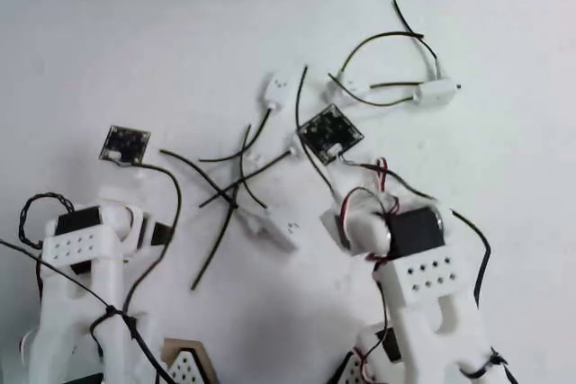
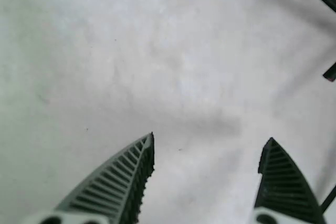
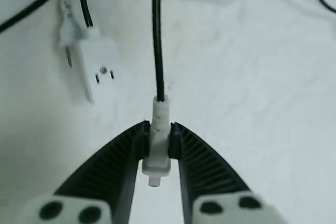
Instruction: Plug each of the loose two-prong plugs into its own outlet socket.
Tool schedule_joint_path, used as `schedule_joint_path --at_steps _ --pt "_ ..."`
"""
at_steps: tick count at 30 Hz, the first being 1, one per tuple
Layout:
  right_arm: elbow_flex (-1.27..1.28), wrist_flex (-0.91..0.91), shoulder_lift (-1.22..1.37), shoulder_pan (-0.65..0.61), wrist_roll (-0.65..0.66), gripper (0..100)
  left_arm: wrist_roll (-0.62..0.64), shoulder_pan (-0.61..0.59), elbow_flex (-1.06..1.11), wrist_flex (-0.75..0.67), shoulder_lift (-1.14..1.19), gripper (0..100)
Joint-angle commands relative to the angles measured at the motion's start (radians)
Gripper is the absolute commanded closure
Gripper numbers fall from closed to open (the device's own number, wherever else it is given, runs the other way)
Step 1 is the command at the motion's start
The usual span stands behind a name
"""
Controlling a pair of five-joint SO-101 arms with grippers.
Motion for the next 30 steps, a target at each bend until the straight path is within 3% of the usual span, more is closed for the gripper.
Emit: schedule_joint_path --at_steps 1,8,17,23,30 --pt "0.058 -0.153 -0.061 -0.058 -0.080 98.2 -0.002 -0.004 -0.011 -0.015 -0.036 69" --pt "0.272 -0.470 -0.133 -0.168 -0.244 98.2 -0.002 -0.002 -0.011 -0.015 -0.036 69" --pt "0.396 -0.691 -0.143 -0.303 -0.446 98.2 0.046 0.010 -0.014 -0.075 -0.036 69" --pt "0.491 -0.802 -0.189 -0.344 -0.468 98.2 0.109 0.091 -0.092 -0.143 -0.036 69" --pt "0.692 -0.803 -0.541 -0.400 -0.442 98.2 0.256 0.219 -0.265 -0.141 -0.036 68"
